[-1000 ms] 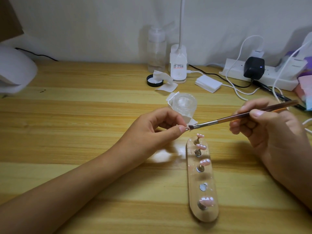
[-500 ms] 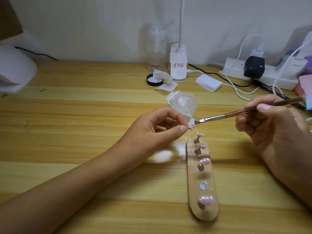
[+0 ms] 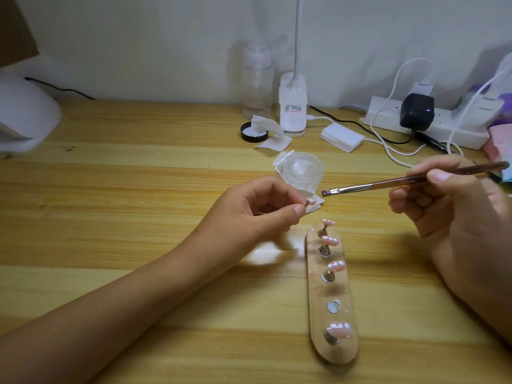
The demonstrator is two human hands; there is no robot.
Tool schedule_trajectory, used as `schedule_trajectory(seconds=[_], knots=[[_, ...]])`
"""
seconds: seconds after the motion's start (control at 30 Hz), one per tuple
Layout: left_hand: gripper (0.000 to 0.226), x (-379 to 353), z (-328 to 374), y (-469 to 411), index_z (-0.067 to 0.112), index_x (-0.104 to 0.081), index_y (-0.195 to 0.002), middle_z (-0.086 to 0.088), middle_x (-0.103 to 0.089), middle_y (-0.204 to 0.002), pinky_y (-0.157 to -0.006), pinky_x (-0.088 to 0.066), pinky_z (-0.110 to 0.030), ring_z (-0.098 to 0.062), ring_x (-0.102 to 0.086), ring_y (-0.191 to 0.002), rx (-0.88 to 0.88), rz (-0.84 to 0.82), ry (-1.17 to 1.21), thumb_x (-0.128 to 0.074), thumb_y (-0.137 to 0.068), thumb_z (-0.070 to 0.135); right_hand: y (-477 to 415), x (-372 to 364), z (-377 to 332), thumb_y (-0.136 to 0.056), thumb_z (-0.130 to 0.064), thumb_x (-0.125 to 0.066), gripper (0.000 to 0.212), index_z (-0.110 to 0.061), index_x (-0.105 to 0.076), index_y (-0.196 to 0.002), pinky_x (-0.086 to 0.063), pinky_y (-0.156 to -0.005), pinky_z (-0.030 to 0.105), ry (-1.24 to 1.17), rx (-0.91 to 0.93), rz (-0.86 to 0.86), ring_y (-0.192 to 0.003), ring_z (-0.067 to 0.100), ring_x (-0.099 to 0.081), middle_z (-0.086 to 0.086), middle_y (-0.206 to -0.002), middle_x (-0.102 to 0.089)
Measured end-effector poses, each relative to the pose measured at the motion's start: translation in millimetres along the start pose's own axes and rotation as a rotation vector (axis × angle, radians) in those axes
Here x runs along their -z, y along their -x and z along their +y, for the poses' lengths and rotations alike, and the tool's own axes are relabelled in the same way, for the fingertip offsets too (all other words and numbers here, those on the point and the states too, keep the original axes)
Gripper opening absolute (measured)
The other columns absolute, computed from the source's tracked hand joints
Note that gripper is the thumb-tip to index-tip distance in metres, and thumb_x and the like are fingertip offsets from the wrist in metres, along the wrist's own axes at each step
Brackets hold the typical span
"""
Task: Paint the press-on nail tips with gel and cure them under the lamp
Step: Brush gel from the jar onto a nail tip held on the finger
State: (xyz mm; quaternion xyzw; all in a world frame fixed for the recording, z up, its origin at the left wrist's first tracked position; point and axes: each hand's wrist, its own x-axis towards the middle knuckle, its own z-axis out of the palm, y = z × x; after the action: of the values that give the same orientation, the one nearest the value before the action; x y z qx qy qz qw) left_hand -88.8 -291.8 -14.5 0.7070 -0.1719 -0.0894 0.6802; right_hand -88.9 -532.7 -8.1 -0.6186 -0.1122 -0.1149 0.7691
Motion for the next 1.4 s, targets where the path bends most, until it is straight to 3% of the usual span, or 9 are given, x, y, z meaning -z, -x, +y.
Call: schedule_trajectory(seconds=[0.2, 0.47, 0.7, 1.1, 1.23, 1.33, 1.4], knots=[[0.004, 0, 0, -1, 0.024, -0.071, -0.080, 0.005, -0.066, -0.075, -0.067, -0.049, -0.019, -0.005, -0.058, -0.069, 0.006, 0.003, 0.007, -0.069, -0.080, 0.020, 4, -2, 2, -0.088, -0.008, -0.039, 0.039, -0.026, -0.072, -0.079, -0.055, -0.067, 0.022, 0.043, 0.017, -0.101, -0.069, 0.015, -0.067, 0.001, -0.070, -0.070], [0.007, 0, 1, -1, 0.025, -0.070, -0.077, 0.004, -0.069, -0.073, -0.066, -0.050, -0.017, -0.005, -0.062, -0.068, 0.002, 0.017, 0.048, -0.068, -0.080, 0.019, 4, 1, 1, -0.090, -0.010, -0.042, 0.032, -0.025, -0.069, -0.081, -0.055, -0.069, 0.023, 0.065, 0.042, -0.010, -0.072, 0.016, -0.068, 0.001, -0.071, -0.070], [0.007, -1, 1, -1, 0.024, -0.068, -0.075, 0.002, -0.071, -0.072, -0.063, -0.050, -0.016, -0.005, -0.065, -0.069, 0.006, 0.021, 0.065, -0.068, -0.079, 0.017, 6, -4, 1, -0.091, -0.008, -0.040, 0.038, -0.027, -0.072, -0.083, -0.056, -0.069, 0.023, 0.045, 0.030, -0.120, -0.073, 0.015, -0.069, 0.002, -0.073, -0.071], [0.008, 1, 2, 0, 0.018, -0.065, -0.086, -0.004, -0.075, -0.080, -0.068, -0.054, -0.017, -0.007, -0.069, -0.078, 0.019, 0.046, 0.127, -0.070, -0.083, 0.011, 0, 0, 3, -0.091, -0.013, -0.045, 0.022, -0.018, -0.066, -0.088, -0.055, -0.069, 0.022, 0.055, -0.015, 0.004, -0.074, 0.016, -0.069, 0.005, -0.073, -0.071], [0.009, 1, 7, -1, 0.025, -0.066, -0.079, -0.002, -0.074, -0.081, -0.071, -0.053, -0.017, -0.004, -0.067, -0.077, 0.026, 0.069, 0.199, -0.071, -0.076, 0.018, -1, 1, 3, -0.090, -0.014, -0.044, 0.018, -0.014, -0.062, -0.088, -0.054, -0.067, 0.021, 0.013, -0.025, 0.044, -0.072, 0.013, -0.068, 0.002, -0.070, -0.070], [0.013, -1, 10, 6, 0.032, -0.066, -0.073, 0.001, -0.060, -0.079, -0.073, -0.046, -0.017, -0.010, -0.055, -0.078, -0.062, 0.036, 0.023, -0.077, -0.073, 0.027, -3, 3, 3, -0.092, -0.013, -0.043, 0.024, -0.017, -0.065, -0.085, -0.054, -0.067, 0.020, -0.014, -0.037, 0.080, -0.071, 0.012, -0.068, -0.001, -0.069, -0.069], [0.008, -4, 12, 13, 0.031, -0.065, -0.076, -0.005, -0.053, -0.079, -0.073, -0.039, -0.022, -0.015, -0.048, -0.077, -0.233, -0.033, -0.216, -0.072, -0.076, 0.033, -4, 5, 3, -0.094, -0.011, -0.043, 0.032, -0.021, -0.070, -0.079, -0.054, -0.067, 0.020, -0.032, -0.050, 0.095, -0.070, 0.011, -0.068, -0.001, -0.069, -0.069]])
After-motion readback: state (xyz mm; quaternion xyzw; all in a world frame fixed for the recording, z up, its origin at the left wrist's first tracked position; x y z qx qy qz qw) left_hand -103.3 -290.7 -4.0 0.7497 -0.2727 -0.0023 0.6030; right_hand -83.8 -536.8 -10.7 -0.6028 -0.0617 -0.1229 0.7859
